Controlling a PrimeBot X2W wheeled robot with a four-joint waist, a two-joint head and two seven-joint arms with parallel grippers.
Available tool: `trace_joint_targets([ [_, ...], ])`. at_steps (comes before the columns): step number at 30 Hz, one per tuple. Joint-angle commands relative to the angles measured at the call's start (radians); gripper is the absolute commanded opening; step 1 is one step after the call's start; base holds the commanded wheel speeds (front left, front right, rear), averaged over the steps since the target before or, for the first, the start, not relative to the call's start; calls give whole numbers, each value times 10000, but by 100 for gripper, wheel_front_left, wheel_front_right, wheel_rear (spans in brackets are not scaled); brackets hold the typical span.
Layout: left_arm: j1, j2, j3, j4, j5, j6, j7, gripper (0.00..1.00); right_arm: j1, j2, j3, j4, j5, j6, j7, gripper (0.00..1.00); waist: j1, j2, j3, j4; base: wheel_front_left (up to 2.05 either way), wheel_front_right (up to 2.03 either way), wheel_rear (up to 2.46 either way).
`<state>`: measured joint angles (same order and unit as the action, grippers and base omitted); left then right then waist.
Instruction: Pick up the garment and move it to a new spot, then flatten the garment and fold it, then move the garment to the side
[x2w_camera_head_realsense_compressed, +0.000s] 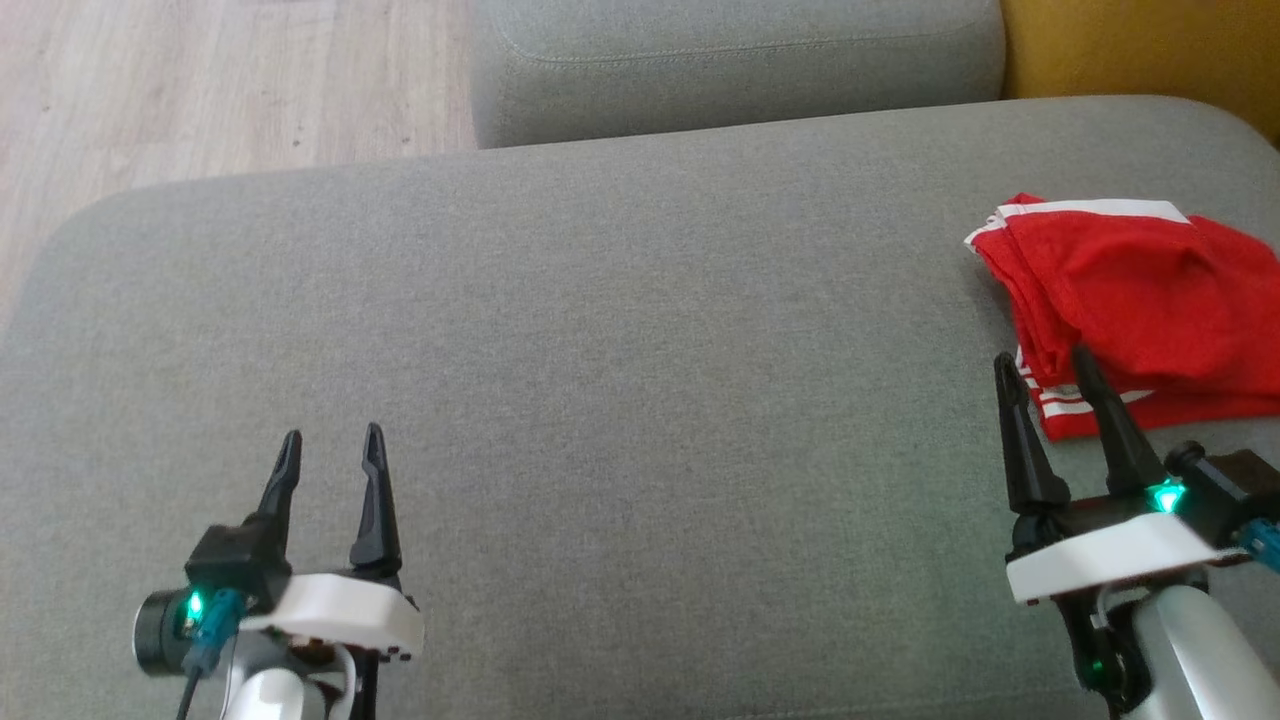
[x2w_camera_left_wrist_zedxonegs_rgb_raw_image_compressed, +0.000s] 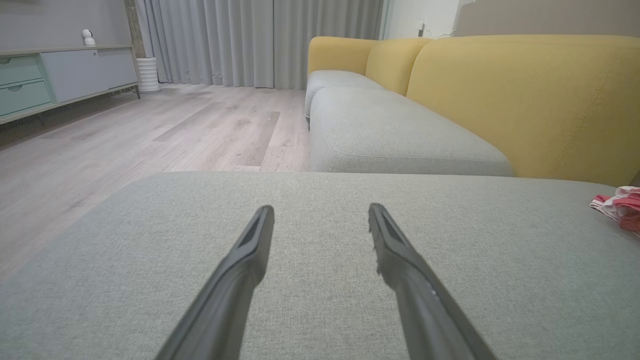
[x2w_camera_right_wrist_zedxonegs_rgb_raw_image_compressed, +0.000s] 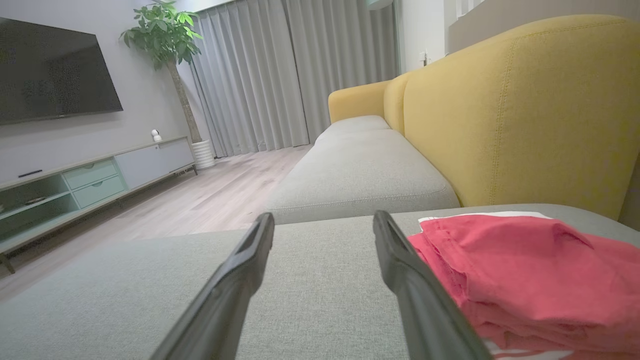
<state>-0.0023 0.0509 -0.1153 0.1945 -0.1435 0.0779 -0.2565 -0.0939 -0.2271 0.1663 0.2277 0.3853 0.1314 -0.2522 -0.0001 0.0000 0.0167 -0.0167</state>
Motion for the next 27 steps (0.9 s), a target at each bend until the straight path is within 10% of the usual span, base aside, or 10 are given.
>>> trace_joint_targets([
  [1,-345,3,380,-346,31,-14,-53,100,-325,-8,175,-247,-108,-7,-95,100,1,0,-10,3,0,0,0],
  [13,-350,-5,314,-346,-45,-68,-53,100,-456,32,277,44,-139,-7,-95,100,1,0,-81,-16,0,0,0],
  [14,1,-13,-10,23,-9,-68,-1,0,-4,15,104,351,-93,0,3,0,1,0,-80,-15,0,0,0],
  [27,-19,-18,179,440,-1279,-242,342,0,129,175,-30,648,999,-1,328,0,1,0,-88,0,0,0,0],
])
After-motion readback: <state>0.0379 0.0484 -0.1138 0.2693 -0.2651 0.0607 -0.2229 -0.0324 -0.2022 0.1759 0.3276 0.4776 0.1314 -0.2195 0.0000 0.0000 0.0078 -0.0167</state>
